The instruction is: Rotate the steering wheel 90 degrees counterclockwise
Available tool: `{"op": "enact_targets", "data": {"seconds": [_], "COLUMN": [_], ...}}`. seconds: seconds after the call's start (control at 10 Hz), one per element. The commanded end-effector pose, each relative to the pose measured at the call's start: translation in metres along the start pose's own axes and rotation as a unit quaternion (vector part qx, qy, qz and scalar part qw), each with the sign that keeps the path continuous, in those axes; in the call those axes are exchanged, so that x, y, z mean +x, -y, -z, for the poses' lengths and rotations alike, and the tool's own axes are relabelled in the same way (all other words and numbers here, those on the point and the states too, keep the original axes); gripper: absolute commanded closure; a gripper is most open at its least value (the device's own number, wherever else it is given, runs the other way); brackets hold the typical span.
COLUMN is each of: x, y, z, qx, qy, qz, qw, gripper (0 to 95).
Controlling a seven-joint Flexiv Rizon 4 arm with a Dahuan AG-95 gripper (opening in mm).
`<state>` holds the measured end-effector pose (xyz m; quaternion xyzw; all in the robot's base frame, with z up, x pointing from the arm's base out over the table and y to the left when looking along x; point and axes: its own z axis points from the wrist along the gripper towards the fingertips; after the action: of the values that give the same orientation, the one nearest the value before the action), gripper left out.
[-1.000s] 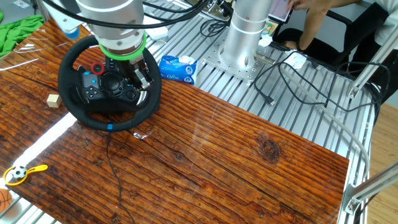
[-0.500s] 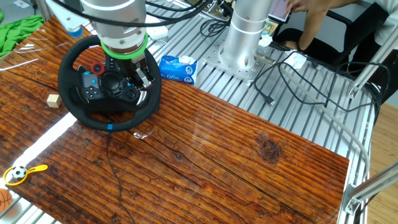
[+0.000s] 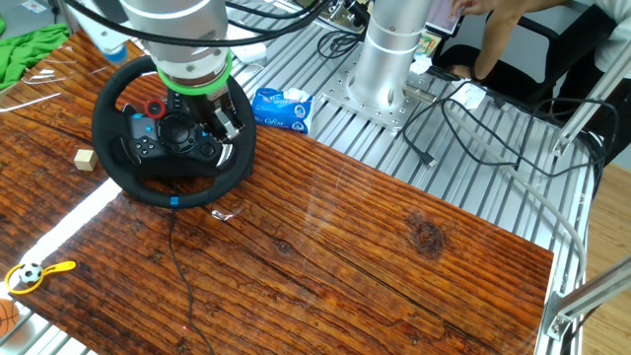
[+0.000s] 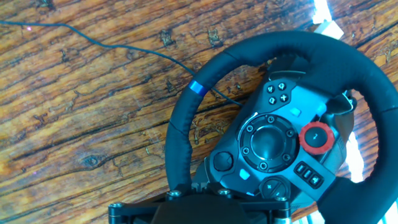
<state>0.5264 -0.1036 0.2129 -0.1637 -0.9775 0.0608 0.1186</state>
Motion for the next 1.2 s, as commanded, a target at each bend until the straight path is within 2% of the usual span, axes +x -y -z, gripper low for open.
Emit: {"op": "enact_targets", "data": {"seconds": [0.1,0.4,0.5,0.6,0.8,0.9,1.1,1.2], "x": [0.007,0.025,0.028,0.029,0.027,0.027,0.026,0.026], "y": [0.004,0.017,0.024,0.029,0.048,0.051,0.061,0.065], "z": [-0.001,0.001,0.001,0.002,-0.001,-0.001,-0.004,-0.005], "qx": [0.001,0.001,0.004,0.009,0.010,0.016,0.047,0.052], "qy": [0.005,0.010,0.007,0.006,0.005,0.008,0.020,0.022], "qz": [0.003,0.012,0.009,0.008,0.000,-0.010,-0.030,-0.034], "qw": [1.0000,0.9999,0.9999,0.9999,0.9999,0.9998,0.9983,0.9978], "gripper": [95.0,95.0,95.0,95.0,95.0,95.0,95.0,95.0]}}
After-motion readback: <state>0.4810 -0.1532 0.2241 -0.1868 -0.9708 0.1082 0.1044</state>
